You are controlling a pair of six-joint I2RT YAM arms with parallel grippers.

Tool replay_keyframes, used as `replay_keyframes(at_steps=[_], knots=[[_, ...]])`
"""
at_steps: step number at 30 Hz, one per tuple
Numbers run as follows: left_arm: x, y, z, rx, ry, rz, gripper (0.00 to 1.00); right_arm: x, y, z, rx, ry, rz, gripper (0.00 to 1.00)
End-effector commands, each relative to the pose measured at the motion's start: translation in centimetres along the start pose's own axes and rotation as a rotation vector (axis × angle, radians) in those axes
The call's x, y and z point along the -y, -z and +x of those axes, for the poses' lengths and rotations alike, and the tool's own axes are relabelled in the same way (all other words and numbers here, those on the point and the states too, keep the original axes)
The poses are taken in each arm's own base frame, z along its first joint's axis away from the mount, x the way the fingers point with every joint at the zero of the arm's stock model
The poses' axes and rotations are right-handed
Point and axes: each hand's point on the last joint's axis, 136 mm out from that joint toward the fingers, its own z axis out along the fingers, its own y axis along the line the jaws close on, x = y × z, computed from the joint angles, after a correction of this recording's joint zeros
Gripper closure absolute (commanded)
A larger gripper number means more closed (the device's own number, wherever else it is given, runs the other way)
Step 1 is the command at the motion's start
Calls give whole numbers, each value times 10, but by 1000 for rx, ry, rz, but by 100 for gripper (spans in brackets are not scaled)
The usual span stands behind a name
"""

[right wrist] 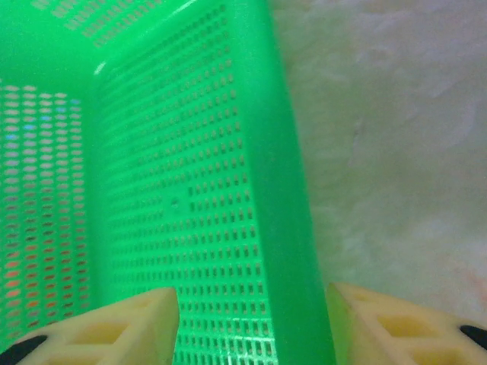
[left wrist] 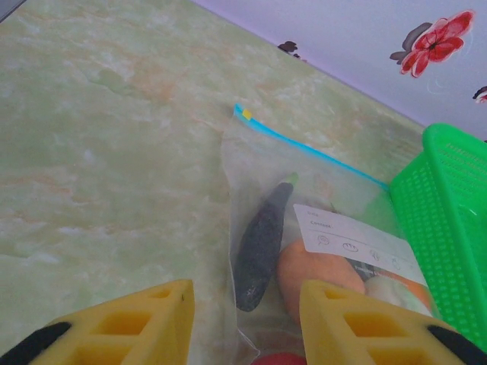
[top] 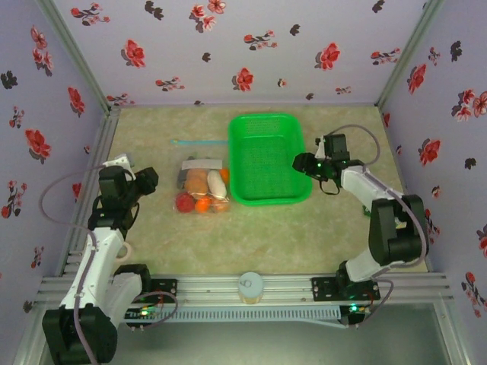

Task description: Place the food in the zip-top bag and seal the zipper

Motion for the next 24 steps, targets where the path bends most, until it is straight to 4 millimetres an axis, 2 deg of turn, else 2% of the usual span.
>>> replay_keyframes(at_steps=[1,4,7,10,13,14,15,17,20,24], knots=[[-6,-1,3,-6,-6,-27,59,-22,9,4,6,-11,-83,46],[-7,-1,5,-12,-9,-30,59,-27,10,5,2,-5,-97,45],[-9,-1,8,-24,-19,-40,58,-16,20,-2,44,17,-18,39],[-11,0,7,-19,-39,-52,55,-6,40,-15,117,33,48,36],[-16,1,2,5,-56,-71,51,4,70,-30,227,64,135,30],[-18,1,0,17,-67,-76,48,9,82,-34,267,75,168,28],[-19,0,-2,29,-81,-79,41,12,94,-38,312,81,196,26],[-27,-2,-5,54,-97,-116,1,22,117,-42,403,93,265,18],[-47,-2,-11,109,-83,-216,0,38,143,-43,518,101,339,12],[-57,-7,-11,195,-164,-239,0,56,157,-39,626,103,398,2]])
